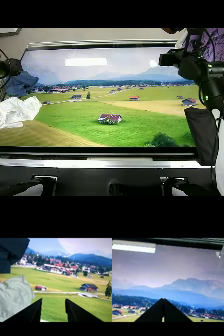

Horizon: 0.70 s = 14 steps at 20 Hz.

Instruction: Fold the clothes and pants, and hang the long-sleeved shirts on hangers.

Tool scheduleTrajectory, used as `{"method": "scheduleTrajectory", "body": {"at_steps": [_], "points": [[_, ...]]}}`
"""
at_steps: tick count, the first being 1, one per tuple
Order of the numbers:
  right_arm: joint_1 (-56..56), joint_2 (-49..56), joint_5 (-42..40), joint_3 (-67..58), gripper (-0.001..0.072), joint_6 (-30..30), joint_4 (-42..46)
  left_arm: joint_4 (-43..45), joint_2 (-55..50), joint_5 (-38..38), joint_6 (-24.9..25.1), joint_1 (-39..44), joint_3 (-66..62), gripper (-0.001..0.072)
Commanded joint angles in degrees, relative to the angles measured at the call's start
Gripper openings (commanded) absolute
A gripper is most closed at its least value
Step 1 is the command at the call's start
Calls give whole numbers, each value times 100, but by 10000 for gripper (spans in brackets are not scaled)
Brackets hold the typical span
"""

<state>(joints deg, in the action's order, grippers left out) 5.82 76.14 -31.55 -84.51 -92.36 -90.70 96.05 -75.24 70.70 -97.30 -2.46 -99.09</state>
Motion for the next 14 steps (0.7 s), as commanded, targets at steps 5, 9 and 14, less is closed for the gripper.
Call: {"method": "scheduleTrajectory", "body": {"at_steps": [5, 9, 14], "points": [[4, -2, 15, -4, 34, 0, -11, -2, -4, -846, 20, 2, -2, 343], [4, -2, 15, -4, 34, 0, -11, -4, 0, -813, 17, 4, -4, 315], [4, -44, -164, -4, 34, 4, -37, 214, -17, 671, -603, -557, 190, 720]]}}
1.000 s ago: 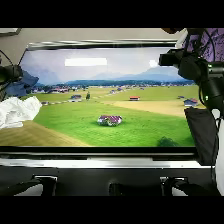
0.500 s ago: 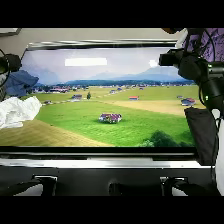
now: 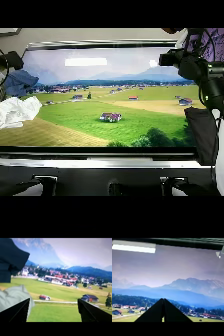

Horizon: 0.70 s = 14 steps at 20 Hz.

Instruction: Fold the clothes and pants, and hang the long-sleeved shirts on hangers.

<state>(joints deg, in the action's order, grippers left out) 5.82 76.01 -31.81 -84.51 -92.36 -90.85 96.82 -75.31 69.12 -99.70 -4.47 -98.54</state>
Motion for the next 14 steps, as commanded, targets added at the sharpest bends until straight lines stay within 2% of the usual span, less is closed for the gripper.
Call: {"method": "scheduleTrajectory", "body": {"at_steps": [1, 4, 7, 11, 14], "points": [[4, -42, -264, -7, 34, 4, -20, 133, 28, 866, -428, -680, 369, 720], [2, -42, -675, -4, 35, 2, -17, 24, 61, 446, -533, -1742, 1189, 720], [4, -39, -1213, -4, 34, 2, -17, -170, -17, -610, -533, -2439, 2142, 720], [2, -39, -1495, -4, 36, 2, -9, -177, -376, -2612, -535, -2798, 3165, 720], [4, -39, -1622, -4, 36, 2, 2, -175, -962, -3663, -538, -2815, 3272, 720]]}}
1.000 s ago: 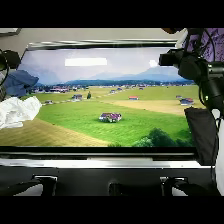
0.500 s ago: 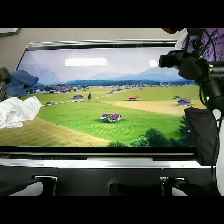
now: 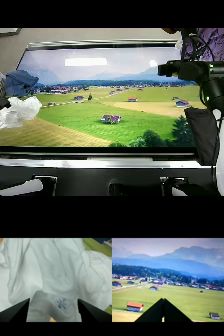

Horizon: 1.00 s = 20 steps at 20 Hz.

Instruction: Fold the clothes and pants, and hang the long-sleeved shirts on hangers.

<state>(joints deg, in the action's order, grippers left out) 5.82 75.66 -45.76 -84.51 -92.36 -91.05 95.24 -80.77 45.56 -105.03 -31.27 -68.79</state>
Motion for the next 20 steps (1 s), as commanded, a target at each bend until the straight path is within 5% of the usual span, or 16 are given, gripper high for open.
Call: {"method": "scheduleTrajectory", "body": {"at_steps": [1, 5, 6, 7, 8, 13, 20], "points": [[2, -4, -264, -4, 36, 2, 22, -17, -645, -1676, -2, -116, 297, 720], [4, -4, -400, -4, 36, 17, 17, -20, -1283, -2710, -2, -114, 297, 697], [4, -4, -487, -4, 35, 22, 20, -39, -1290, -2750, -2, -94, 293, 461], [4, -7, -595, -4, 35, 22, 17, -125, -1246, -2734, -2, -55, 271, 65], [4, -7, -752, -4, 35, 22, 17, -254, -1165, -2636, -2, 11, 240, 17], [4, -52, -2050, -7, 34, 72, 2, -680, -271, -758, 0, 887, 74, 13], [2, -693, -3233, -4, 33, -4, 127, -1864, 925, 636, -334, 4131, 74, 14]]}}
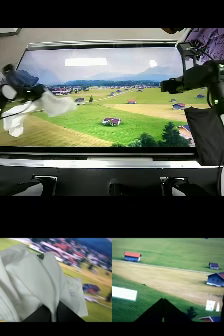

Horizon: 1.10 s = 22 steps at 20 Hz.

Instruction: Fold the clothes and pants, and hang the long-sleeved shirts on hangers.

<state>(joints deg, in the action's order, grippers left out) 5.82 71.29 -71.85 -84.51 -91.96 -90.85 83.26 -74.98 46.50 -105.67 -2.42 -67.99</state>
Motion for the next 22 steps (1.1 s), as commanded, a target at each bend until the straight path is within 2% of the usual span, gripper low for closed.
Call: {"method": "scheduleTrajectory", "body": {"at_steps": [1, 4, 6, 9, 10, 11, 13, 14, 15, 16, 17, 19, 20, 22], "points": [[4, -348, -765, -4, 33, -70, 168, -789, 332, 450, -579, 1799, -7, 14], [2, -570, -1213, -4, 33, -372, 367, -787, 44, -208, -1447, 3263, -7, 15], [2, -654, -1224, 55, 35, -448, 503, -787, -332, -612, -1884, 3917, -7, 15], [2, -664, -1054, 326, 49, -448, 492, -813, -846, -693, -2450, 4269, -9, 37], [2, -664, -1012, 444, 101, -448, 496, -813, -850, -599, -2437, 4175, -9, 62], [2, -664, -953, 570, 147, -448, 496, -813, -756, -433, -2321, 3987, -13, 87], [-28, -664, -772, 761, 148, -448, 507, -804, -363, 63, -1674, 3344, -35, 373], [-144, -664, -638, 822, 148, -407, 439, -804, -90, 354, -1279, 2918, -35, 458], [-361, -664, -481, 879, 150, -293, 372, -804, 175, 638, -922, 2485, -35, 466], [-660, -664, -297, 960, 201, -129, 243, -804, 439, 922, -573, 2011, -33, 466], [-1029, -662, -48, 1134, 281, 181, 31, -804, 671, 1178, -291, 1556, -31, 466], [-1674, -643, 345, 1766, 284, 848, -804, -804, 920, 1547, 28, 848, -31, 466], [-1882, -610, 481, 2210, 312, 837, -1484, -804, 964, 1687, 125, 560, -31, 466], [-1945, -476, 728, 3084, 320, 236, -2824, -804, 940, 1786, 278, 188, -28, 467]]}}
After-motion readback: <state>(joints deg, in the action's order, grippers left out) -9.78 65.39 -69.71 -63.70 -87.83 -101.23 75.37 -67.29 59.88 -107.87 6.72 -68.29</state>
